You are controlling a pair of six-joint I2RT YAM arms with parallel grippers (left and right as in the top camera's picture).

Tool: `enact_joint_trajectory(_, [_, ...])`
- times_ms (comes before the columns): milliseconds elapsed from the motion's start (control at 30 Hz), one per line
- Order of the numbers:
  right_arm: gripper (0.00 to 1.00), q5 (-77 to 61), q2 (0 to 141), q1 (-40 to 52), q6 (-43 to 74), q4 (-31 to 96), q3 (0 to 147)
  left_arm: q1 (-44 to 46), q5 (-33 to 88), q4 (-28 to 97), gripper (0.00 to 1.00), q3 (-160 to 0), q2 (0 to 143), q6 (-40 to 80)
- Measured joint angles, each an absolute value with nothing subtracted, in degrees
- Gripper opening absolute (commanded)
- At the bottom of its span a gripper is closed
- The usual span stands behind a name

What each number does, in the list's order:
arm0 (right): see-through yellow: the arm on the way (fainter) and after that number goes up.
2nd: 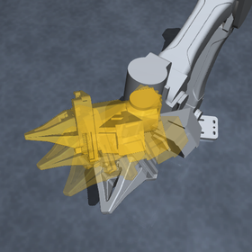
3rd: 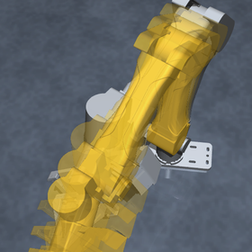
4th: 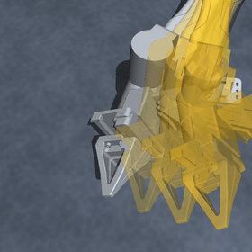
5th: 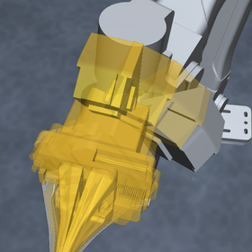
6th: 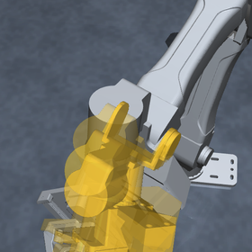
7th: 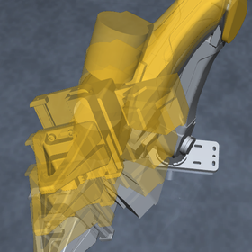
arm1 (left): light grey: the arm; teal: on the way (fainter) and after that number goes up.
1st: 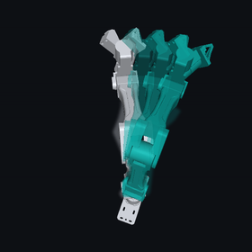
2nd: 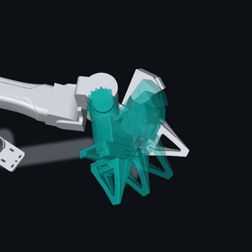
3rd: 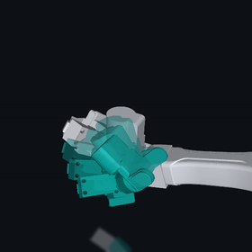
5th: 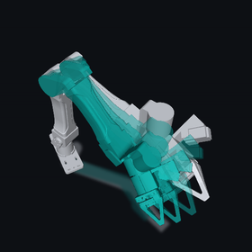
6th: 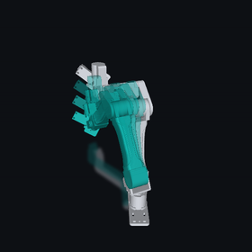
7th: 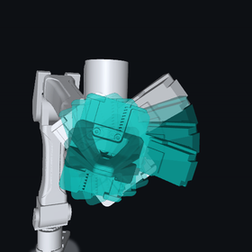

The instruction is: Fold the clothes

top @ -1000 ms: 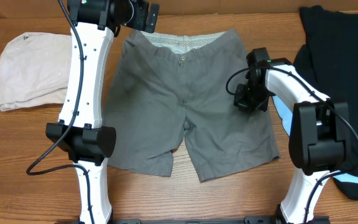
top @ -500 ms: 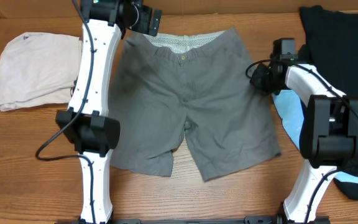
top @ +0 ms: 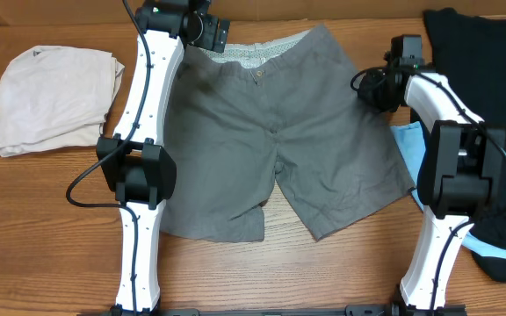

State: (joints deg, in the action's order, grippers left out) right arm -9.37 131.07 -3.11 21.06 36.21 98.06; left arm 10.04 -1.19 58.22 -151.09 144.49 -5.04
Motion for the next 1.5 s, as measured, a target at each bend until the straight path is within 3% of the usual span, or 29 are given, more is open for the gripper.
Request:
enact_joint_trajectory(133, [0.57,-8.3,133.5,-3.2,18.9,50.9,107.5,8.0,-1.7,58.2,1.00,-151.1,146.6,-4.9])
enact_joint_trajectory(500, [0.59,-9.9,135.0,-2.2,13.9,80.6,133.1,0.5,-1.0,54.6,1.00,-151.0,152.5,-8.2])
enact_joint_trajectory(833, [0.57,-10.1,135.0,3.2,12.7,87.5,139.1,1.0,7.2,51.0,0.94,-151.0,158.6,-11.0])
enact_joint_trajectory(900, [0.56,-10.2,135.0,3.8,12.6,87.7,139.1,1.2,8.1,51.0,0.89,-151.0,159.9,-11.1])
enact_joint_trajectory(967, [0.55,-10.2,135.0,4.0,12.4,87.7,139.1,1.5,8.7,50.4,0.76,-151.0,160.2,-11.2])
enact_joint_trajectory(1033, [0.54,-10.3,135.0,4.1,12.4,88.0,139.1,1.8,9.1,50.4,0.38,-151.0,160.2,-11.6])
enact_joint_trajectory(1067, [0.54,-10.2,135.0,4.1,12.4,88.1,139.1,2.0,9.3,50.5,0.27,-151.0,160.2,-11.6])
enact_joint_trajectory(1200, [0.53,-10.3,135.0,4.1,13.0,88.8,139.1,3.0,9.5,51.6,0.06,-151.0,160.2,-11.4])
enact_joint_trajectory(1367, [0.53,-10.2,135.0,4.1,13.3,89.6,139.1,2.9,7.5,56.4,0.04,-151.8,159.9,-5.4])
enact_joint_trajectory(1500, [0.54,-10.2,135.0,4.1,13.3,90.0,139.1,0.8,4.4,67.7,0.07,-153.6,159.2,1.1])
